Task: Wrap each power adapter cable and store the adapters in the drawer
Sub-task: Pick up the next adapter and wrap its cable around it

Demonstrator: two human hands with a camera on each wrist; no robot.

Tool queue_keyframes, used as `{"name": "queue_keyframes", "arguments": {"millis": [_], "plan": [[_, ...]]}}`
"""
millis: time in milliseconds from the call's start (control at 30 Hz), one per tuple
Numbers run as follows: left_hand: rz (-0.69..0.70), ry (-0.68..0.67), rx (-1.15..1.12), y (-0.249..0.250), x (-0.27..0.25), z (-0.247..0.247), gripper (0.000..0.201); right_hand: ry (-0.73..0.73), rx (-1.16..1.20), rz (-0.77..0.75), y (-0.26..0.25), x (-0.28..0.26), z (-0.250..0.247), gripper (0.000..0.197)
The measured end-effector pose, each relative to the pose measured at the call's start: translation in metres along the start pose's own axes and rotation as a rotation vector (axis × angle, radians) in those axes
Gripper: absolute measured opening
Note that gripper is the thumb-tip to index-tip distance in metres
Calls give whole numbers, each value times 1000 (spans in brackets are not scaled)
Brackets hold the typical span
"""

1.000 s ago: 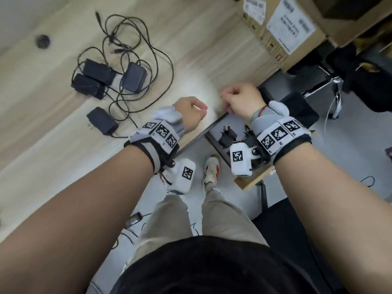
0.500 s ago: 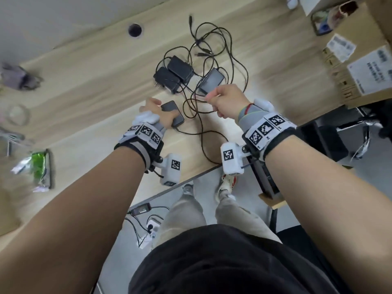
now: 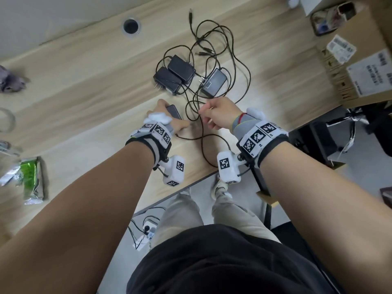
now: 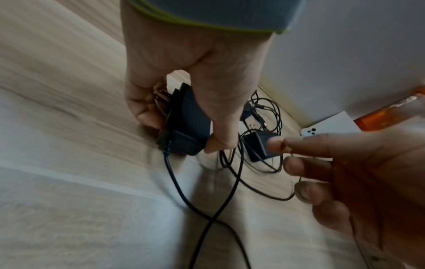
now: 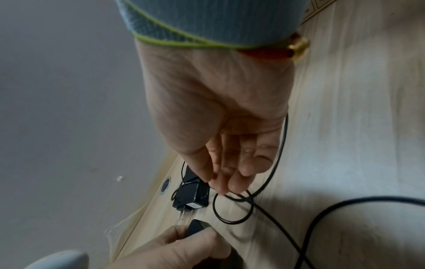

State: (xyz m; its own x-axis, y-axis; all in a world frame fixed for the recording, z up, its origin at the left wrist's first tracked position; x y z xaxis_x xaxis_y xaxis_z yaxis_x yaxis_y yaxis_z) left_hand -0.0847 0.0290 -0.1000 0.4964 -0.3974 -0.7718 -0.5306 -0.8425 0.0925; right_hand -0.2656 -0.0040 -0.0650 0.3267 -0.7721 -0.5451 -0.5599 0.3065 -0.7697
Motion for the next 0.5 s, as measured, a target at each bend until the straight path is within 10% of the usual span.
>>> {"name": "queue_keyframes", "arguments": {"millis": [333,500], "plan": [[265,22,-541,40,-67,-89,70,-266,-221,-287,-68,-26,-5,30],[422,44,-817,65,-122,-144,90,-220,30,-505,-127,-50,-24,24]]}}
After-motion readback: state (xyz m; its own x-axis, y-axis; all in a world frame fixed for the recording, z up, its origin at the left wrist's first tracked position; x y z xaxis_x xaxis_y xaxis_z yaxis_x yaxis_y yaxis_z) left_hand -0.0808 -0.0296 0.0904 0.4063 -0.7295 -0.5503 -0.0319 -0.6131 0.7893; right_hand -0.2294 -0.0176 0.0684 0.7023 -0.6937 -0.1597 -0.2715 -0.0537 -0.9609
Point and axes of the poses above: each hand's wrist, its own x-axis towards the middle knuckle, its own z-axis out of the palm, y = z × x, the point moved 5 cm from there along x, towards the middle knuckle, and after that the axes turned 15 degrees about -z, right-handed, at the moved point
